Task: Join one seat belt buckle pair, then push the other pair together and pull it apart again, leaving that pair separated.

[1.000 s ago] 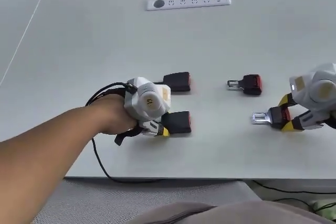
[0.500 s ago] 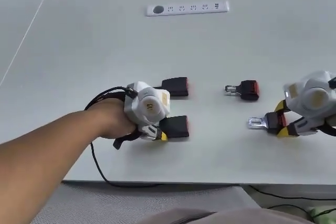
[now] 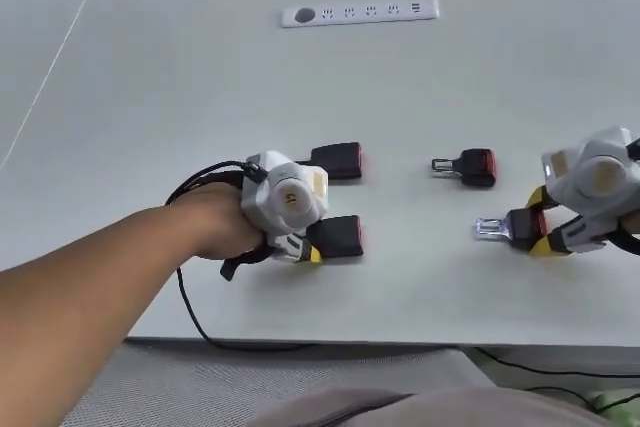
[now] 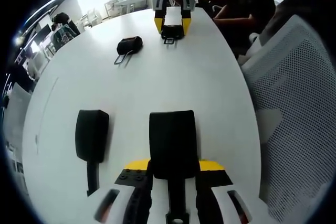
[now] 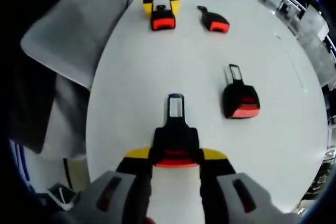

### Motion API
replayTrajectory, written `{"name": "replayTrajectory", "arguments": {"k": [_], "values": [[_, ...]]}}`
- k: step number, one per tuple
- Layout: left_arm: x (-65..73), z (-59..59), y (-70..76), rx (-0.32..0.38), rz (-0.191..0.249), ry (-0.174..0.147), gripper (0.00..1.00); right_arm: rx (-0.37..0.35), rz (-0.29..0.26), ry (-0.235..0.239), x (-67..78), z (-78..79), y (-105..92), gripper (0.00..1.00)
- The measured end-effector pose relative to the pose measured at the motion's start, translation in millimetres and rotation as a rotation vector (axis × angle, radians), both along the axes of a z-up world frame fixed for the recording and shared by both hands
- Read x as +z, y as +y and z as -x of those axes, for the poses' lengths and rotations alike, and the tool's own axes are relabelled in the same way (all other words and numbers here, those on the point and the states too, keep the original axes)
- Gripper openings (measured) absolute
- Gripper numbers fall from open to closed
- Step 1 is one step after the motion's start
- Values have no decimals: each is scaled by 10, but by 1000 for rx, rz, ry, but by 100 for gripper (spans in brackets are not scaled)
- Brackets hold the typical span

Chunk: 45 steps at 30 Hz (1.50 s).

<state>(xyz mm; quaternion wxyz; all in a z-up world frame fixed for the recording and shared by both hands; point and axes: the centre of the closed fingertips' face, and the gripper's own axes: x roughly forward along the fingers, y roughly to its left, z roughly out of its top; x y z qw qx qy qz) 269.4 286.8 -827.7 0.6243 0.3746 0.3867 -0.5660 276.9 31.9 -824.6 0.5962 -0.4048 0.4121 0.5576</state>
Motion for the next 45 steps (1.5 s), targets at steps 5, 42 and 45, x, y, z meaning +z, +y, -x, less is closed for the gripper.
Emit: {"name": "replayTrajectory", "arguments": {"k": [5, 42, 45], "values": [[-3, -4, -8, 7, -8, 6, 32, 19, -7, -16, 19, 30, 81, 34], [-12, 1, -12, -11, -31, 7, 32, 54, -125, -39, 12, 133, 1175, 33], [-14, 0, -22, -24, -40, 9, 32, 76, -125, -54, 2, 104, 1243, 33]]}}
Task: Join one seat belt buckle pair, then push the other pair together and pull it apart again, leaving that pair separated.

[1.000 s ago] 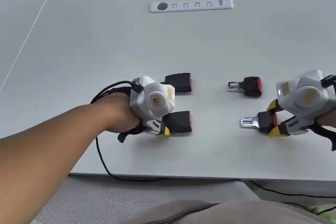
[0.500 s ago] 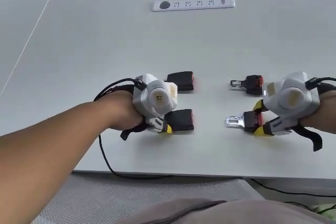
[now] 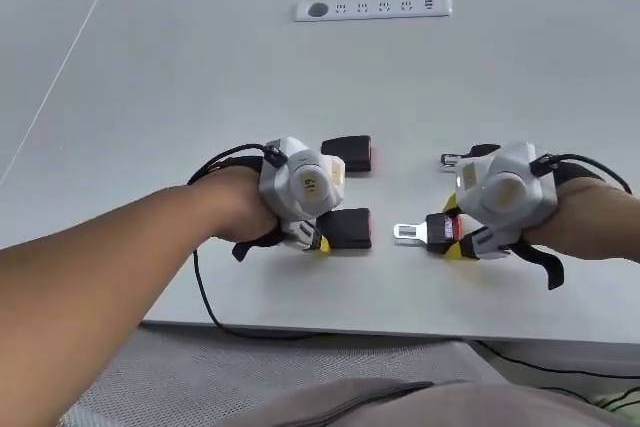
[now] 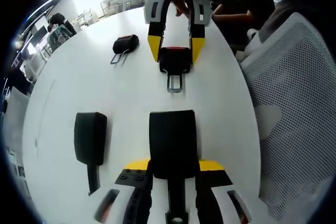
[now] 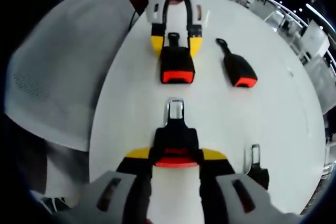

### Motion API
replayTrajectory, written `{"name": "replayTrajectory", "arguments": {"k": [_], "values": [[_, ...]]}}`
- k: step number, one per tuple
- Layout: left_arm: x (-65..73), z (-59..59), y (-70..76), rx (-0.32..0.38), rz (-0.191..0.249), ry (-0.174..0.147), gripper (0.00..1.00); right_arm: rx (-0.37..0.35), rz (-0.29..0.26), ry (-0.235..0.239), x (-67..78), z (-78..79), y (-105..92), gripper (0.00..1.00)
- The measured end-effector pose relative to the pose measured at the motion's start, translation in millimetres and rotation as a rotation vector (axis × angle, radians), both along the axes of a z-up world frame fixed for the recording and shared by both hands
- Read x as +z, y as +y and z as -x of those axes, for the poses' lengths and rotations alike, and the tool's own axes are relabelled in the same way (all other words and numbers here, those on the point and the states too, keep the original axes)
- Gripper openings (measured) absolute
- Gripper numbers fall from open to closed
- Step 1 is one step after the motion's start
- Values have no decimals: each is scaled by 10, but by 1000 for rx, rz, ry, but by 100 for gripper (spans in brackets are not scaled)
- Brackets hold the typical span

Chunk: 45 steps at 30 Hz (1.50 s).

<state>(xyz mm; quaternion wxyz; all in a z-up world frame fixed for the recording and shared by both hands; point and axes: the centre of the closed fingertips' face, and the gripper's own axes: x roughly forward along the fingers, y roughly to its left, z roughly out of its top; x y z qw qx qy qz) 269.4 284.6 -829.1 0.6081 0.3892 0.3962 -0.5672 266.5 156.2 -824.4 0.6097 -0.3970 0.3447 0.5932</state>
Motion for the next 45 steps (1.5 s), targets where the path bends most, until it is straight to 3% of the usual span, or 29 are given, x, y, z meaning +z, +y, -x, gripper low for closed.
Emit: {"name": "replayTrajectory", "arguments": {"k": [12, 45], "values": [[1, 8, 2, -5, -14, 8, 32, 4, -12, -12, -29, -58, 233, 33], [-8, 9, -2, -32, -50, 20, 31, 0, -48, 12, -20, -62, 454, 30]]}}
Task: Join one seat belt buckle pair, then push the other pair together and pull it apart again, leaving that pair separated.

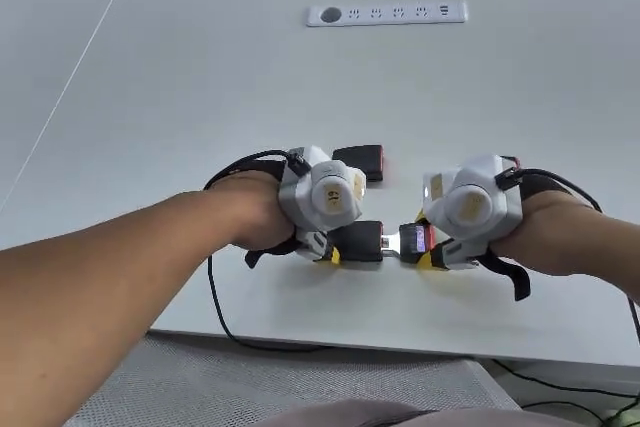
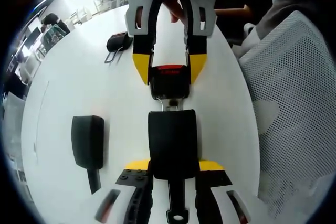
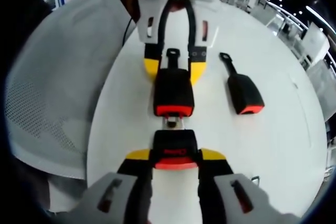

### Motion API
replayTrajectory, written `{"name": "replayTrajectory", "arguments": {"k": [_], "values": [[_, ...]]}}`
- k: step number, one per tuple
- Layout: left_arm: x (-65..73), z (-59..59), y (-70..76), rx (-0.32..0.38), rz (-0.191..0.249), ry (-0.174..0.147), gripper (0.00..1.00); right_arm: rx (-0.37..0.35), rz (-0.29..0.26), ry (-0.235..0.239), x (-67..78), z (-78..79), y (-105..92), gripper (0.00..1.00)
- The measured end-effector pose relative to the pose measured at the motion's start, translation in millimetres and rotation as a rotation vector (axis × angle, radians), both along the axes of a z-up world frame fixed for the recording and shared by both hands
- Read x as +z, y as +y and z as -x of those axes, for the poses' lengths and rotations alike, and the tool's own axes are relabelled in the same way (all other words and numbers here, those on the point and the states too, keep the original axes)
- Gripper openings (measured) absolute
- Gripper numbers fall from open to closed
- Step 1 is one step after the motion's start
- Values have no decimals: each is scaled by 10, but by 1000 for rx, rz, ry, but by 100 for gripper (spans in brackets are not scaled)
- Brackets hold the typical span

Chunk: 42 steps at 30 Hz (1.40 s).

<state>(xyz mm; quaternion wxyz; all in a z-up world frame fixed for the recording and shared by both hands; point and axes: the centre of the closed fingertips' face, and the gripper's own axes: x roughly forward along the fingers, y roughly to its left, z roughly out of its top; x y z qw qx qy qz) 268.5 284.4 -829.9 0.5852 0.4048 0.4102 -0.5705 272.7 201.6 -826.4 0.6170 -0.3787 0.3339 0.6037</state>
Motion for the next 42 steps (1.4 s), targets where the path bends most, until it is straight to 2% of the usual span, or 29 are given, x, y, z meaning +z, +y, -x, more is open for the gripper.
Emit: {"name": "replayTrajectory", "arguments": {"k": [8, 13, 15, 25, 28, 42], "values": [[-3, 3, -6, 1, -11, -2, 31, -13, -22, 14, 13, 18, 158, 30], [-4, 5, 12, 1, -18, -1, 31, -24, -33, 18, 23, 10, 190, 31], [2, -1, 13, 2, -8, 0, 31, -27, -25, 23, 18, 14, 185, 31], [4, 2, 1, -5, -15, 0, 31, -16, -18, 16, 33, 26, 160, 31], [8, -14, 19, 14, -4, 9, 31, -6, -12, 15, 15, 29, 127, 31], [6, 0, 8, 15, -22, 5, 30, -5, -23, 34, 15, 49, 108, 31]]}}
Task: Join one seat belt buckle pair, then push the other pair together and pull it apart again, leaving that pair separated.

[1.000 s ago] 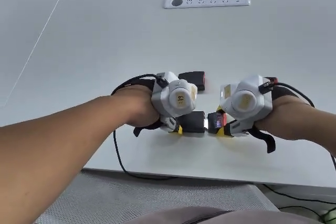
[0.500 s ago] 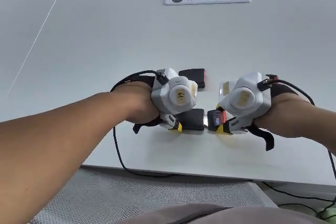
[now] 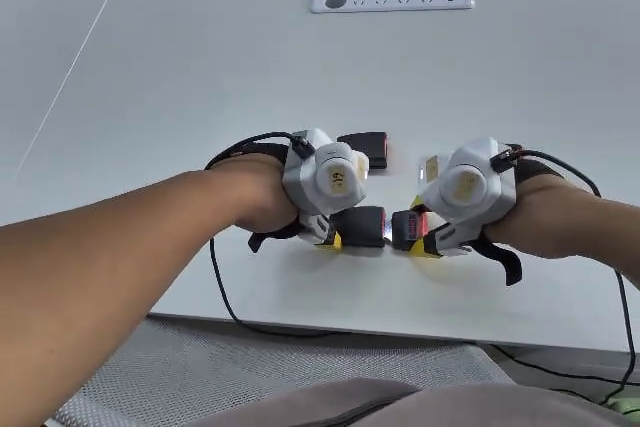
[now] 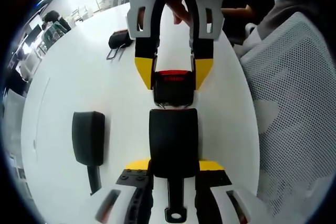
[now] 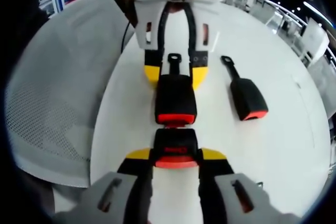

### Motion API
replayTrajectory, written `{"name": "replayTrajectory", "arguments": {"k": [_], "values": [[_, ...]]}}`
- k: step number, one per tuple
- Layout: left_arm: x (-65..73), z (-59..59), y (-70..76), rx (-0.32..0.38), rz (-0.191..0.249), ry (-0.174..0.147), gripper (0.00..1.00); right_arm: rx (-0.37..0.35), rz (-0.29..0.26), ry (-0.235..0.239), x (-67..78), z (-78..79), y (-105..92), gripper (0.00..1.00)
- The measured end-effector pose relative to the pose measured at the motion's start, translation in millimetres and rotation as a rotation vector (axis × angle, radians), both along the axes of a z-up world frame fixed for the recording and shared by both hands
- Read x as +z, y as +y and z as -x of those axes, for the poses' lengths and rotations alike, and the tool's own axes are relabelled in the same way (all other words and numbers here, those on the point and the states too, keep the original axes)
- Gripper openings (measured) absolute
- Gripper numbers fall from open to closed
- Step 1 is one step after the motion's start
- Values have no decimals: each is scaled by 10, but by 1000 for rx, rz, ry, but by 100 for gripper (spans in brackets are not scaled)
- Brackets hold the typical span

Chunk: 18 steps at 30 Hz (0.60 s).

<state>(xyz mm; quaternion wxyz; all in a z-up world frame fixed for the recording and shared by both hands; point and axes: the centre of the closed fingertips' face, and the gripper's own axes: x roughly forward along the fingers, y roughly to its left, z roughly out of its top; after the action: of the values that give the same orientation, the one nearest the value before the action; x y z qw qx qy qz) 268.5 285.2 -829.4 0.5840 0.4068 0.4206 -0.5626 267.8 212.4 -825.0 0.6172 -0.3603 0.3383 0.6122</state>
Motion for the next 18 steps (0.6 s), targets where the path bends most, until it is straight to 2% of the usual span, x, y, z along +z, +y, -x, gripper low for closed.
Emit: {"name": "replayTrajectory", "arguments": {"k": [8, 11, 15, 18], "values": [[-1, 8, 0, 19, -16, 6, 32, 21, 12, -8, -5, 3, 11, 33], [14, 14, -1, 47, -14, 13, 33, 19, 16, -4, -10, -2, 11, 34], [44, 23, 23, 5, -39, -31, 32, 18, 18, -6, 7, 7, 12, 34], [151, 27, 16, -13, -44, -49, 32, 23, 23, -32, 54, 1, -13, 39]]}}
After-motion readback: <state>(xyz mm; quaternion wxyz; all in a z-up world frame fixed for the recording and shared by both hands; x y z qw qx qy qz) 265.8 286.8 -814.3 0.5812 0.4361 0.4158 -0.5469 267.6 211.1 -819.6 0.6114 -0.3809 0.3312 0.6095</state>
